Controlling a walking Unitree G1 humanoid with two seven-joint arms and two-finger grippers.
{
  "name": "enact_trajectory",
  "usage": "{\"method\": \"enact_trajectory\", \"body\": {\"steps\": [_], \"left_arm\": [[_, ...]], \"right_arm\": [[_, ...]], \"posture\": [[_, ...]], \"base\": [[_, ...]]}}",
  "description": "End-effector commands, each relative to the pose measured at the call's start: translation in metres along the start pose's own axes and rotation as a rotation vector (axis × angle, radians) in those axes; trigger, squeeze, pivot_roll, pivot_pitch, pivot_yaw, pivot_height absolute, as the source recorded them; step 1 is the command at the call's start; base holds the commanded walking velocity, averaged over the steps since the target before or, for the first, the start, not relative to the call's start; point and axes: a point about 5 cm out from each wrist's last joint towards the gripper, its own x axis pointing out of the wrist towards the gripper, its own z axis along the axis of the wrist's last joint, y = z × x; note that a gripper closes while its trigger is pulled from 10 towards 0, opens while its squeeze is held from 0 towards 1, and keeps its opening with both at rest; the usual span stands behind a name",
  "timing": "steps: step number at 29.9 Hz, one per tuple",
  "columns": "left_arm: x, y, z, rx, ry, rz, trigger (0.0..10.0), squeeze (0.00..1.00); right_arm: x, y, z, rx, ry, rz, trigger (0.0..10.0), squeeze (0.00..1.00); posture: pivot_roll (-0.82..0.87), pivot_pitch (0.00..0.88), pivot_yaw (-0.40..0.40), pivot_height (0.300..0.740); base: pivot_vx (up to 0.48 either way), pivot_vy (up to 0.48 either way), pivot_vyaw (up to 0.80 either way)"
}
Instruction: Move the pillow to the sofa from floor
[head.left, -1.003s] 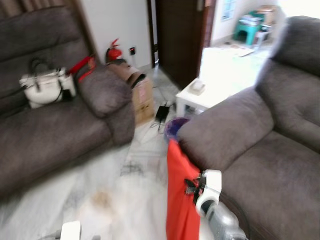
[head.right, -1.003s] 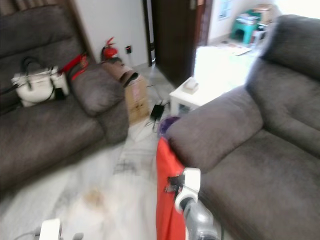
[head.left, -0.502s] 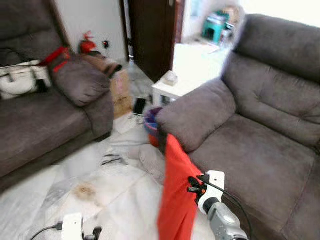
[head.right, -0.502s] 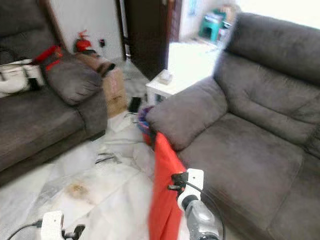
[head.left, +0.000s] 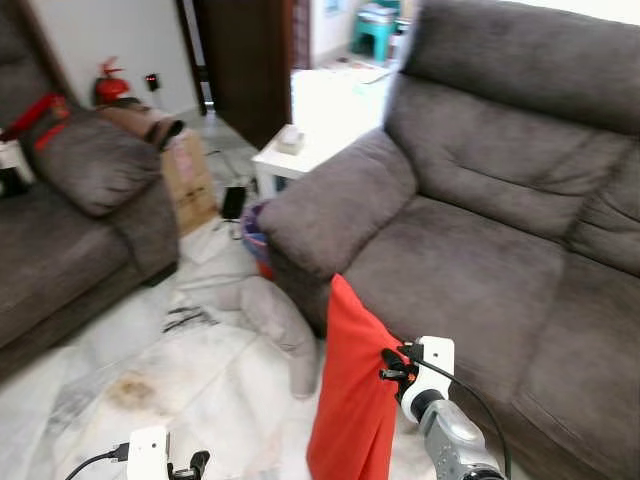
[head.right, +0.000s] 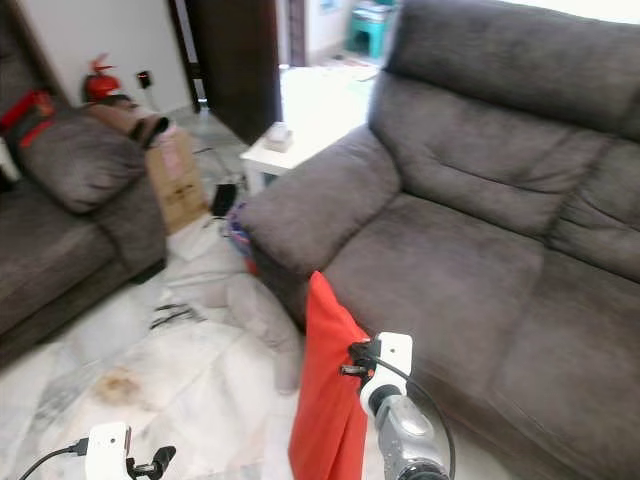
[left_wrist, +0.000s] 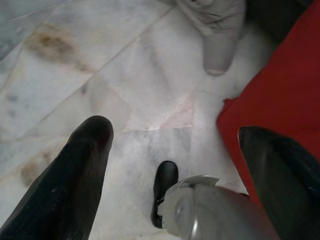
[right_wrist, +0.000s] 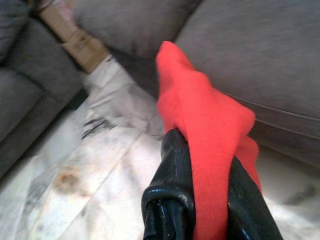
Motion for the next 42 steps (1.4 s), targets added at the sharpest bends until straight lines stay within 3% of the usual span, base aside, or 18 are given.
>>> {"method": "enact_trajectory", "body": {"steps": [1,13,16,19,22,37,42], "left_arm": [[-0.001,0.004,0.000,0.001,-0.004,0.007,10.0,0.00],[0.001,0.002,0.006,0.015,-0.017,-0.014,10.0,0.00],[0.001,0.002,0.006,0.072,-0.012,-0.014,10.0,0.00],[0.001,0.001,0.005,0.080,-0.002,-0.010,10.0,0.00],[0.001,0.000,0.004,0.050,-0.004,-0.012,10.0,0.00],[0.002,0.000,0.008,0.051,-0.028,-0.022,10.0,0.00],[0.004,-0.001,0.012,0.118,-0.017,-0.045,10.0,0.00]], "right_arm": [[0.006,0.006,0.017,-0.010,-0.066,0.014,10.0,0.00],[0.006,-0.001,0.024,-0.008,-0.079,-0.014,10.0,0.00],[0.006,-0.001,0.024,-0.007,-0.075,-0.023,10.0,0.00],[0.006,-0.001,0.022,-0.002,-0.073,-0.028,10.0,0.00],[0.006,0.000,0.020,-0.009,-0.067,-0.027,10.0,0.00],[0.004,-0.003,0.018,-0.010,-0.056,-0.037,10.0,0.00],[0.004,-0.003,0.023,-0.072,-0.061,0.011,10.0,0.00]], "posture": [[0.15,0.105,0.003,0.740],[0.15,0.093,0.010,0.740],[0.15,0.092,0.011,0.740],[0.15,0.093,0.011,0.740],[0.15,0.096,0.012,0.740],[0.15,0.102,0.009,0.740],[0.15,0.103,0.009,0.740]], "base": [[0.000,0.000,-0.80],[0.000,0.000,-0.80],[0.000,-0.250,-0.80],[0.000,-0.480,-0.80],[0.000,-0.220,-0.80],[0.000,0.000,-0.80],[0.000,0.000,-0.48]]}}
